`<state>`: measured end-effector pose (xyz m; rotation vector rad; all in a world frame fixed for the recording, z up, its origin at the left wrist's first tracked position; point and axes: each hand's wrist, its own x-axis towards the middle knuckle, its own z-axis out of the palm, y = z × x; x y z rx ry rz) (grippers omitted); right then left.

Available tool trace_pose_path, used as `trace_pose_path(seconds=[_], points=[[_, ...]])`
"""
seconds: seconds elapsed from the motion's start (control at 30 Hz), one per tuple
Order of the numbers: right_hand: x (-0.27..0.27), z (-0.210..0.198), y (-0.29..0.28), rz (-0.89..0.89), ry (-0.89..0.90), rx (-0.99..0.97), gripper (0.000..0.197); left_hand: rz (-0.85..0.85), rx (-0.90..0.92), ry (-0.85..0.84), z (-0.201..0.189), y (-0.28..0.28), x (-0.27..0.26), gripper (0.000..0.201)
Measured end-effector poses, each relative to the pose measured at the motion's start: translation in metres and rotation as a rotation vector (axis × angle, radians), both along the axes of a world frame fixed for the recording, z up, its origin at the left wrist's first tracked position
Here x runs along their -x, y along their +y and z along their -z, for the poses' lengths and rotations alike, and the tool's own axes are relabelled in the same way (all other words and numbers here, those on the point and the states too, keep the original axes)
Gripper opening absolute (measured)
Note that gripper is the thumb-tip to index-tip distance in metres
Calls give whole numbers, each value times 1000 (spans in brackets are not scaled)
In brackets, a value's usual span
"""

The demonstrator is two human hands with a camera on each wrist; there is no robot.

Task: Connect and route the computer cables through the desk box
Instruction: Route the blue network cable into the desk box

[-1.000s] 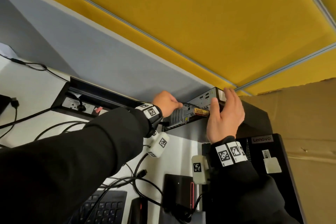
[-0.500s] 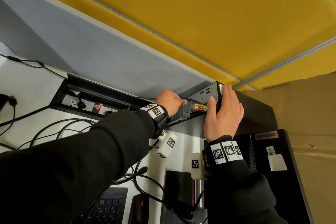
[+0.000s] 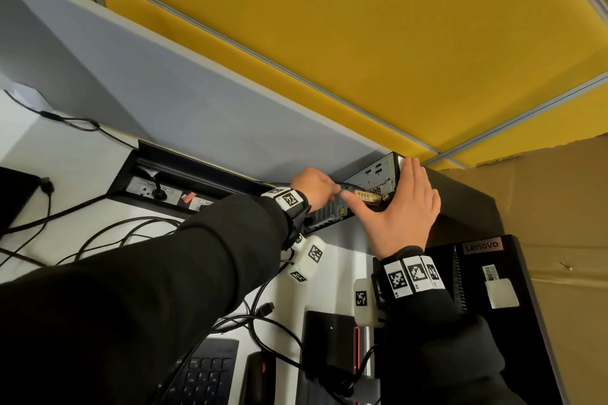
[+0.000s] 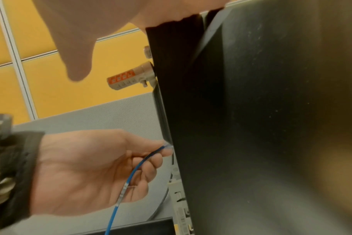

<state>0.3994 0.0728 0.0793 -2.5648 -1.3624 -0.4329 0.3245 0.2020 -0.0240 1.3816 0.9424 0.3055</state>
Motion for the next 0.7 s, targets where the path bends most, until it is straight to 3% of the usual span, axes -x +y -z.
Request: trace_pose_path(seconds=[0.13, 0.3, 0.37, 0.47, 0.6, 0.63, 0.7], points=[[0, -1, 0, 33, 8, 30, 120, -100, -49, -10, 25, 2, 39, 23], [-2, 3, -1, 13, 57, -13, 111, -267, -30, 242, 98, 21, 130, 38], [-2, 4, -2, 1, 91, -32, 110, -168, -76, 316, 107, 20, 155, 29], [19, 7, -7, -50, 105, -96, 92, 18, -172, 323, 107, 9, 165, 19], [71, 20, -15, -302, 87, -260, 53, 211, -335, 422, 108, -5, 155, 41], [80, 27, -16, -365, 132, -287, 39, 252, -371, 462, 109, -7, 150, 48], [89, 50, -13, -425, 392, -245, 14, 324, -443, 542, 110, -8, 142, 60]])
